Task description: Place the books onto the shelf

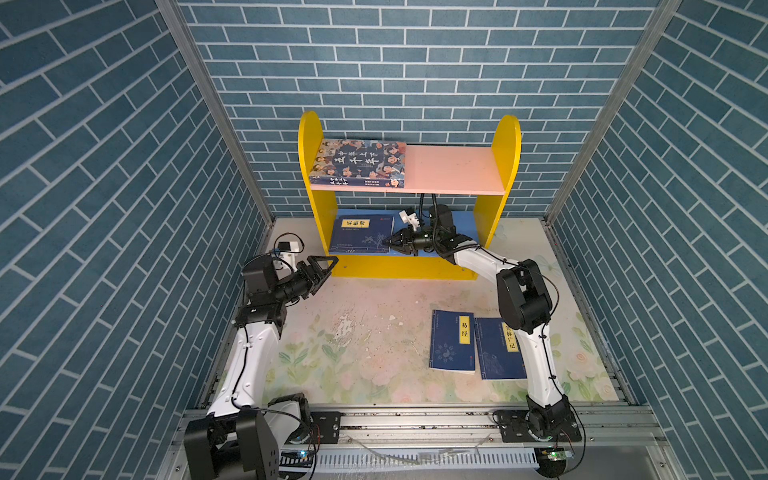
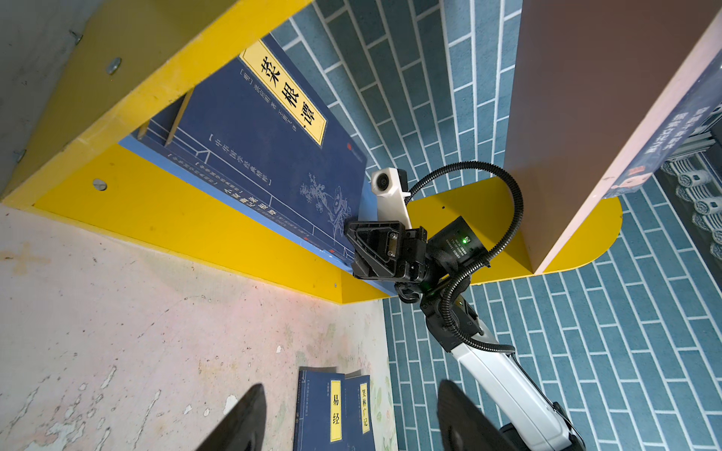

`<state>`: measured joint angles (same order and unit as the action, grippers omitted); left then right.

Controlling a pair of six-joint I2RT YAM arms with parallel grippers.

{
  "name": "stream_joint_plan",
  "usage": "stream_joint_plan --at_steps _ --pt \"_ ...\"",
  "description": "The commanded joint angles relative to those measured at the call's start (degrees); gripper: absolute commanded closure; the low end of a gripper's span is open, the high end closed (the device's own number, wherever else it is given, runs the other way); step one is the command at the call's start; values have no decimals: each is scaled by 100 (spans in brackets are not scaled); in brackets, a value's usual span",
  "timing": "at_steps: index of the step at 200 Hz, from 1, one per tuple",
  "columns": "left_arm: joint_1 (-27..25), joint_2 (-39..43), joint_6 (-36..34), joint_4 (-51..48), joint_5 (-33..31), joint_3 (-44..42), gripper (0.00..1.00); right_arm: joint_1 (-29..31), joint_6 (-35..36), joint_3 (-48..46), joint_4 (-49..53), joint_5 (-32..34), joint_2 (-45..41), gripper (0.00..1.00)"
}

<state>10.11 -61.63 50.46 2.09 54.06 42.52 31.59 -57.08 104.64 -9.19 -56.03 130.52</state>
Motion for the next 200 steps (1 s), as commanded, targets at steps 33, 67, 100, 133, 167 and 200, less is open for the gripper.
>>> stream_joint_plan --at_steps 33,67,100,133,167,200 --pt "0 18 -14 154 43 -7 29 -5 941 223 1005 570 -74 54" --pt "0 57 -17 152 34 -31 29 -9 1216 202 1350 1008 -214 52" --pt "0 106 -30 134 17 -69 29 -6 1410 146 1517 1368 -365 51" --pt "0 115 -34 125 21 -77 29 -5 1393 32 1440 1525 -448 52" --pt "0 104 -45 125 8 -95 29 -2 1183 -500 879 1604 -838 55" --pt "0 85 -39 136 -1 -95 28 0 958 -820 451 1537 -977 59"
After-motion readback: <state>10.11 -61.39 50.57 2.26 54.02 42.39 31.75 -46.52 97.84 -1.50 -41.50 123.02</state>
